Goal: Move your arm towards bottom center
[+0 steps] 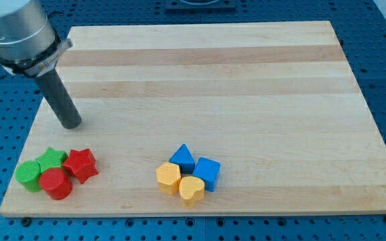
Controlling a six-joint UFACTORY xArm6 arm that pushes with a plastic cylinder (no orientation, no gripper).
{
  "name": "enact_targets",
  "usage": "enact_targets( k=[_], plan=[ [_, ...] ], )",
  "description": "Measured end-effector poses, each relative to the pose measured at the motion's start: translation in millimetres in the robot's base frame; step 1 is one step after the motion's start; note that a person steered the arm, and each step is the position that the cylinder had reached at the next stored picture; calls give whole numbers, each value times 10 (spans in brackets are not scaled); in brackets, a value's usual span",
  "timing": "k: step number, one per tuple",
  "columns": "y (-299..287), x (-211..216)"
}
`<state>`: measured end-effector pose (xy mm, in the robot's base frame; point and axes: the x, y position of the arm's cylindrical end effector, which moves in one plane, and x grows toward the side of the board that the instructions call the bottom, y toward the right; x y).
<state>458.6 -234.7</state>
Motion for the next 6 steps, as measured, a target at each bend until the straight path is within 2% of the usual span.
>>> enact_targets(
  k=[1, 2, 3, 4, 5, 6],
  plan=[
    [-119, -167],
    [67, -277],
    [583, -302],
    [781, -281],
    [1296, -282],
    [2104, -282]
  ],
)
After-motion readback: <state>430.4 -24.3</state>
